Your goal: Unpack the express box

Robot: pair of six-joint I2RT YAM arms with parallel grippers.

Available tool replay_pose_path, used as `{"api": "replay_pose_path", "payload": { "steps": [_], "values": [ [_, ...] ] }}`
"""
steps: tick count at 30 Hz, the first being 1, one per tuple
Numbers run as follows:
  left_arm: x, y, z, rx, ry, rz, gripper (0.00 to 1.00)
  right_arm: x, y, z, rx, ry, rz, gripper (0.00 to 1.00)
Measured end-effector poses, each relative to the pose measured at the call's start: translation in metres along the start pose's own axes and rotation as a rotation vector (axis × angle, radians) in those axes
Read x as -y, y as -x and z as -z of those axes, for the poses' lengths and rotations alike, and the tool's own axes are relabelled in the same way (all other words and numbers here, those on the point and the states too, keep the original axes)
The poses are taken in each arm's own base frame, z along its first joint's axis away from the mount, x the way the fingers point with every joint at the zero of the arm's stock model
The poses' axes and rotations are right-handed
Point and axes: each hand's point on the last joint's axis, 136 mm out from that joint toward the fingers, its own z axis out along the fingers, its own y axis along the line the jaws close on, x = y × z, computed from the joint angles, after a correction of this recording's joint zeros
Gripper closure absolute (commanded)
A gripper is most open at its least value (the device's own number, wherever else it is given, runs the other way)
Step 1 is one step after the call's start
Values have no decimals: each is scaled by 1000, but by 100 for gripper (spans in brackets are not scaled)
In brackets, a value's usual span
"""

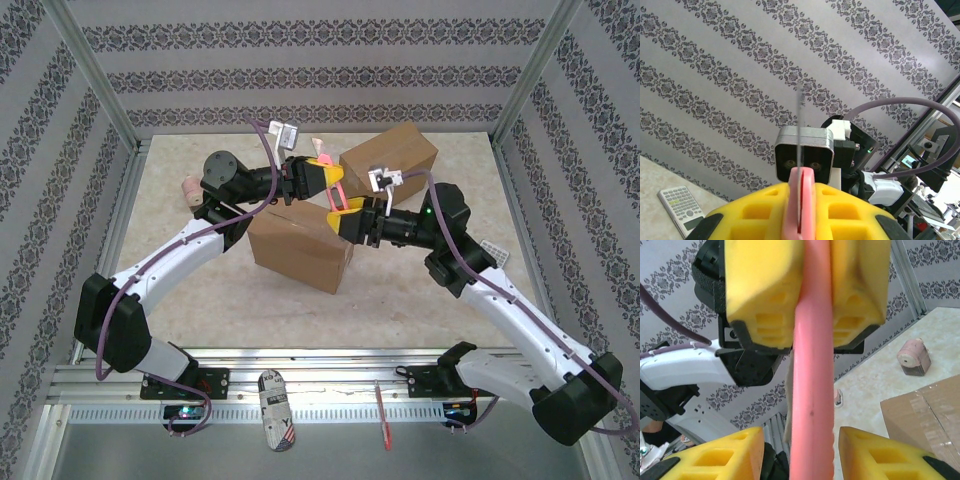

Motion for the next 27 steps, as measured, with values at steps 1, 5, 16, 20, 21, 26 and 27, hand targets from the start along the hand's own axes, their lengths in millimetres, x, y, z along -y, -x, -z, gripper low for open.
{"api": "replay_pose_path", "payload": {
  "steps": [1,5,16,20,21,26,27],
  "values": [
    [0,0,0,0,1,1,100,-1,-1,1,-4,1,2,62],
    [-1,0,0,-1,1,2,100,-3,-2,2,-12,3,11,67],
    [-3,-1,-1,-3,4,7,100,6,-5,-4,-23,-4,-9,74],
    [-6,-2,-1,-5,7,12,100,8,-3,-7,-17,0,-15,79],
    [-7,-3,-1,-5,7,13,100,8,-2,-7,-15,0,-18,81],
    [-6,-2,-1,-4,5,11,100,8,-1,-7,-14,6,-34,100],
    [-6,-2,-1,-3,6,11,100,8,-1,-7,-13,6,-37,100]
  ]
}}
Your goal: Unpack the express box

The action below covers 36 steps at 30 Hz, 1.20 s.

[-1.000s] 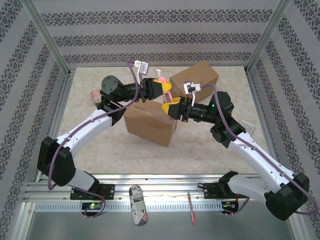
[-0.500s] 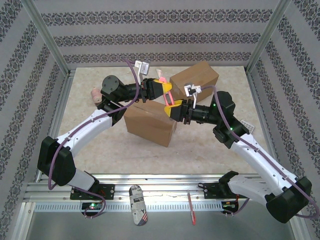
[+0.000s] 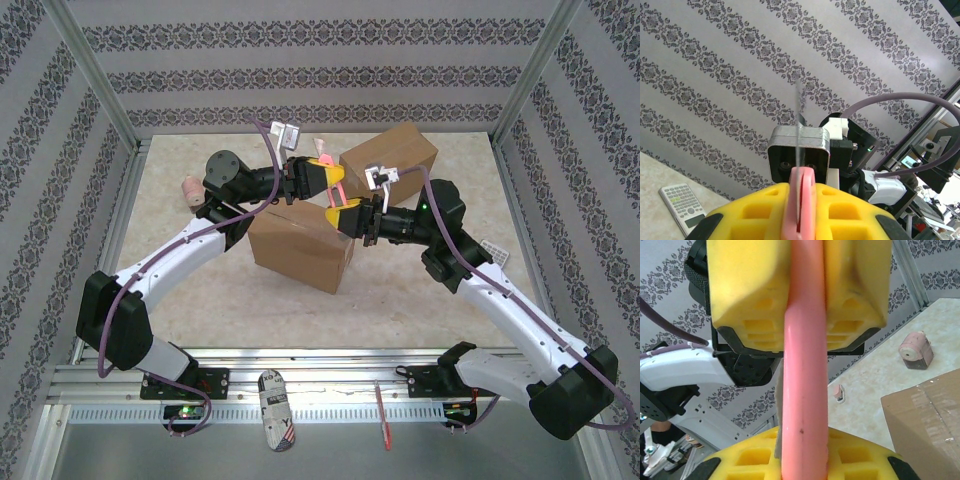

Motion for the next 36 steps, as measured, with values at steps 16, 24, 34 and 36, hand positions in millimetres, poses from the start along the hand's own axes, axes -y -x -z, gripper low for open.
{"api": "replay_pose_path", "payload": {
  "steps": [16,24,34,36],
  "values": [
    [-17,-13,18,-50,239,-33,0,19,8,24,128,-160,-61,100],
    [-52,-8,63,-89,678,-118,25,48,-6,55,179,-321,-161,100],
    [-157,-48,133,-252,1158,-118,33,61,-24,74,177,-418,-211,100],
    [-167,-55,144,-265,1191,-122,33,63,-28,75,172,-425,-218,100]
  ]
}}
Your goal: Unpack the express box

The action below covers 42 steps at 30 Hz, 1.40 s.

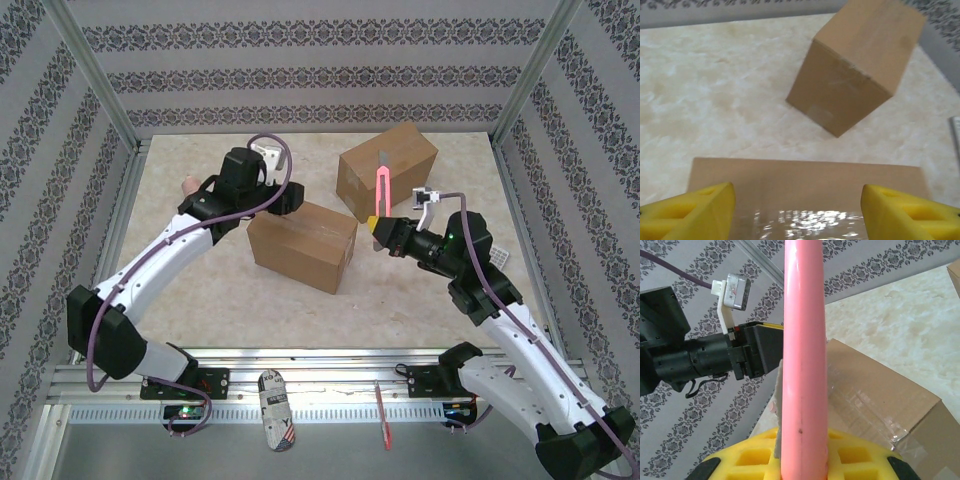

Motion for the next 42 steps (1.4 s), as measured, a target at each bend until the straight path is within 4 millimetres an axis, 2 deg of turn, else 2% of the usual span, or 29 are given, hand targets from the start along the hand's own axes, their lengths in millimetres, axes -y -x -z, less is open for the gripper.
{"api": "replay_pose_path", "payload": {
  "steps": [7,12,20,29,32,36,42],
  "values": [
    [-39,-22,-15,-5,97,11,32,13,-13,-2,-32,-33,-22,100],
    [-54,-14,-15,29,117,31,28,21,-17,-2,-46,-63,-34,100],
    [-61,-39,-26,8,98,42,28,28,-22,-1,-54,-87,-45,100],
    [-57,-28,-31,76,61,36,29,33,-27,-2,-63,-95,-51,100],
    [-58,-33,-35,80,52,35,29,34,-28,-2,-65,-97,-52,100],
    [-62,-53,-42,72,49,39,29,34,-29,-2,-67,-98,-54,100],
    [-62,-50,-45,131,36,32,32,36,-30,-3,-68,-99,-59,100]
  ]
}}
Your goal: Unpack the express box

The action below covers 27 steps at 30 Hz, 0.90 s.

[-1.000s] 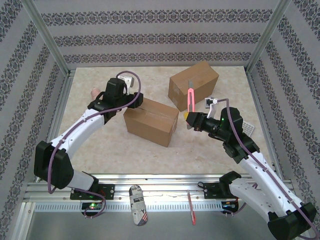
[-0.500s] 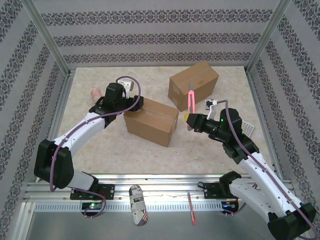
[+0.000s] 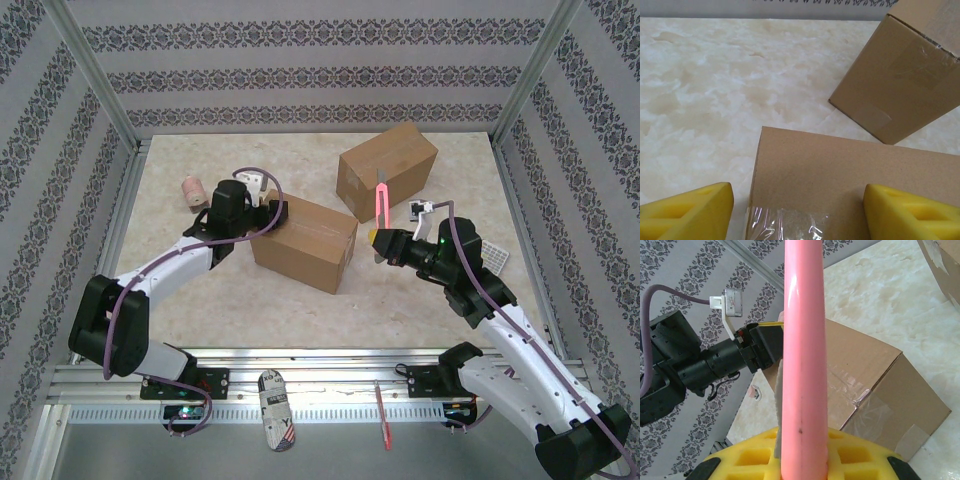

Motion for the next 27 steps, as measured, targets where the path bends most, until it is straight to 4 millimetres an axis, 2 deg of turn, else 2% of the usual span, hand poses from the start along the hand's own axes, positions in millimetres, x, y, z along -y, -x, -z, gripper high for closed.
{"api": "replay_pose_path", "payload": {
  "steps": [12,18,27],
  "values": [
    [-4,-6,3,9,16,13,33,12,-11,-6,-48,-38,-58,100],
    [-6,-9,3,9,32,30,32,16,-37,-5,-173,-84,-152,100],
    [-6,-8,0,10,60,27,31,-4,-81,4,-347,-50,-216,100]
  ]
}}
